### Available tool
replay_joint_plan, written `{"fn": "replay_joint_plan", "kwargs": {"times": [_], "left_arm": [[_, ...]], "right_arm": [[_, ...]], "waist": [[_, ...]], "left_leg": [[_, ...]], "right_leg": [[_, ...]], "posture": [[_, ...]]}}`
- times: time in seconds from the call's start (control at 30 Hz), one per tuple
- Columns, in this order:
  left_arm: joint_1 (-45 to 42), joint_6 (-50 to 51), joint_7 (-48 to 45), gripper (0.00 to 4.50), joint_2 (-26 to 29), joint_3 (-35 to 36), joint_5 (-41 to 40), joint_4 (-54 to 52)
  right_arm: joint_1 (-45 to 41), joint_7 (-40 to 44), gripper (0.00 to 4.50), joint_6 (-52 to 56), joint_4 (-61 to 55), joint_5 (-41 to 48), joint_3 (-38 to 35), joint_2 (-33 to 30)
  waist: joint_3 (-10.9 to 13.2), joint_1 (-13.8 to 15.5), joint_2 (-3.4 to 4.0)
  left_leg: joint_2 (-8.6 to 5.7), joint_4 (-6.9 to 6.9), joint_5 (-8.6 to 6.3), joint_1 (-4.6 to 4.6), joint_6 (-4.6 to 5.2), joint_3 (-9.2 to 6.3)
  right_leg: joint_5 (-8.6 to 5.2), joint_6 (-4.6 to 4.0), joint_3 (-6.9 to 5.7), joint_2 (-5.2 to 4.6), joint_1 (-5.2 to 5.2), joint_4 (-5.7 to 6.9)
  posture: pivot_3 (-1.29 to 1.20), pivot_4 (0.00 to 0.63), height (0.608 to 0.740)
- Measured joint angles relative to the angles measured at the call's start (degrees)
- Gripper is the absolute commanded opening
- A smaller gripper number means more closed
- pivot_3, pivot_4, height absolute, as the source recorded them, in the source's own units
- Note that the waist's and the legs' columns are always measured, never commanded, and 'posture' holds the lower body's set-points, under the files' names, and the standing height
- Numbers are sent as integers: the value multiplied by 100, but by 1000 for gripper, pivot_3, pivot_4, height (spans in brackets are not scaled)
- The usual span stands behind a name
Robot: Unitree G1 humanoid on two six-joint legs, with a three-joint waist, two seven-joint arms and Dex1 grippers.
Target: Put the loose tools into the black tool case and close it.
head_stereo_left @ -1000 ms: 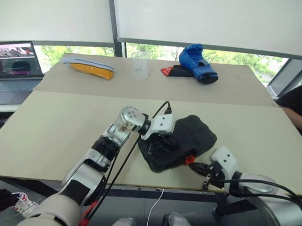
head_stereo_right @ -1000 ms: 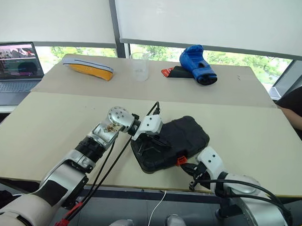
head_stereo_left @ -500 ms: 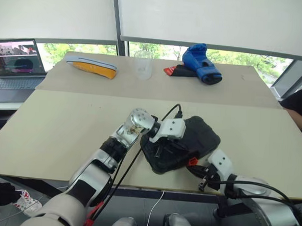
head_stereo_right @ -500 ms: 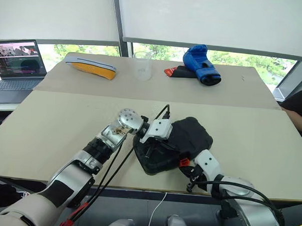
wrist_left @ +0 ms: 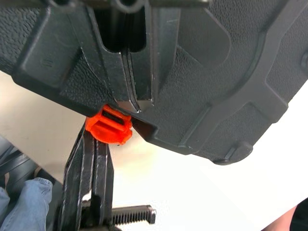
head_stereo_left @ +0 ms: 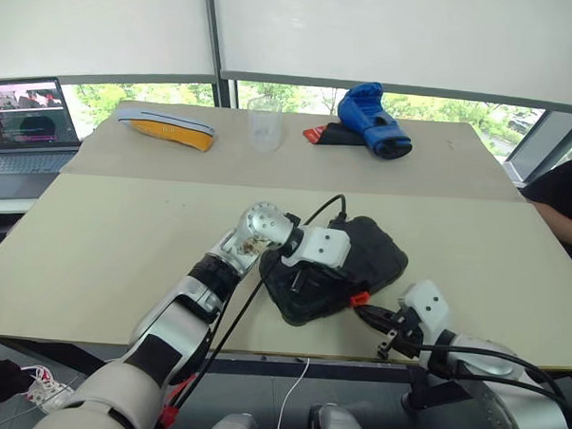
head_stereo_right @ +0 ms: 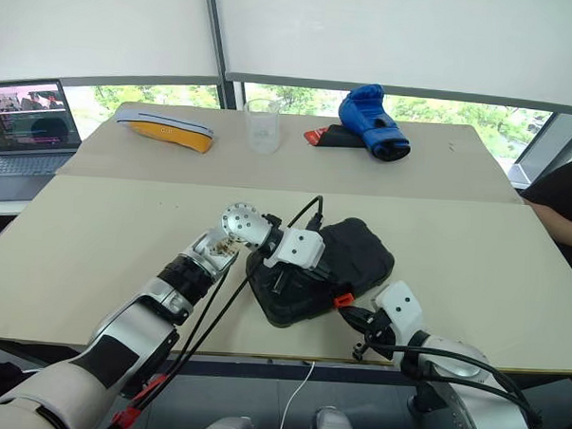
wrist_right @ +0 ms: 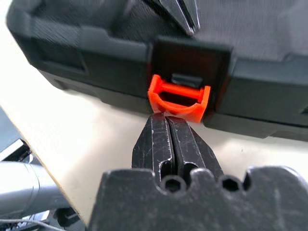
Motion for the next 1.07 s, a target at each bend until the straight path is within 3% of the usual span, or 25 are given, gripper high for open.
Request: {"fn": "replay_joint_plan", "kwargs": {"times": [0.33, 0.43, 0.47, 0.6, 0.77, 0.8, 0.9, 1.07], "left_arm": [[-23, 18, 30, 42, -43, 17, -8, 105], [-20, 536, 2, 706, -35, 205, -177, 112], [-18, 939, -48, 1111, 58, 370, -343, 74], [159, 2178, -353, 2565, 1208, 1061, -859, -197], [902, 3749, -1033, 4360, 2613, 1733, -1676, -1579], [1266, 4175, -1240, 4494, 3141, 1895, -1968, -2157], [2042, 4799, -1473, 4494, 4132, 2347, -2417, -3123], [2798, 5266, -1292, 4494, 4558, 2824, -2858, -4041]], "right_arm": [[-77, -67, 69, -249, -252, 2, -89, 72], [120, -3, 740, -196, -355, 154, -441, -107], [266, 147, 1173, -104, -439, 401, -754, -239], [833, 1050, 2531, 135, -489, 1318, -2204, -1013], [923, 2148, 4251, 488, 36, 2263, -3447, -1841], [926, 2465, 4441, 581, 224, 2411, -3625, -2098], [887, 2940, 4441, 690, 699, 2521, -3893, -2508], [445, 3305, 4441, 656, 1063, 2504, -3574, -2821]], "waist": [[-1, 11, 0], [-1, 17, 1], [0, 16, 1], [13, -125, 8], [38, -146, 22], [45, -170, 26], [48, -165, 29], [57, 22, 30]], "left_leg": [[0, -1, -3, 7, 5, -3], [-6, -1, -6, 0, 11, -3], [-7, -1, -6, -1, 12, -3], [-4, -23, -7, 2, 12, -4], [-3, -45, -3, -28, 4, -4], [-3, -52, -3, -34, 4, -4], [-6, -71, -4, -32, 3, -5], [-18, -69, -5, -34, 3, -9]], "right_leg": [[-1, 1, -3, 2, 7, -1], [2, -3, -2, 7, 0, -2], [3, -6, -2, 14, -3, -1], [18, -31, 18, 38, -40, 3], [28, -49, 28, 45, -95, 2], [31, -57, 30, 45, -103, 1], [33, -65, 24, 43, -104, -5], [32, -63, 9, 12, -95, -20]], "posture": [[0, 150, 731], [0, 150, 731], [0, 150, 731], [0, 150, 731], [0, 150, 731], [0, 150, 731], [0, 150, 731], [0, 150, 731]]}}
